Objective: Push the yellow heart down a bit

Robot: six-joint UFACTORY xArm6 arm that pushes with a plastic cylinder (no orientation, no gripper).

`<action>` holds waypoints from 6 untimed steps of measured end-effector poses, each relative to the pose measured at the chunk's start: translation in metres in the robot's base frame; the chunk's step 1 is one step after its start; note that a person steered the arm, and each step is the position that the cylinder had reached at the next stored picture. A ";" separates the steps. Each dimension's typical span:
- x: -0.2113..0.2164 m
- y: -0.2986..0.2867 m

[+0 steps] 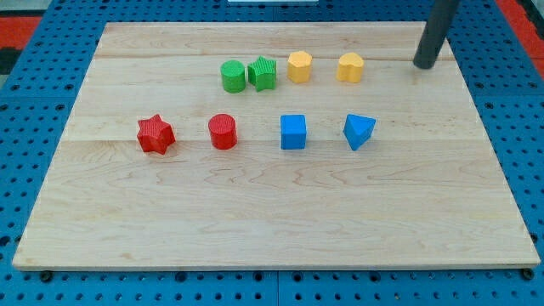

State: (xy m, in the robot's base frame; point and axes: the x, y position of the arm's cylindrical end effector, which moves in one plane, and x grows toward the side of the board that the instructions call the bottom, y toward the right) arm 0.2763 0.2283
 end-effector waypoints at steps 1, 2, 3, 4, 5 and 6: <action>-0.024 -0.037; 0.021 -0.041; 0.023 -0.076; -0.010 -0.075; 0.020 -0.122; 0.049 -0.135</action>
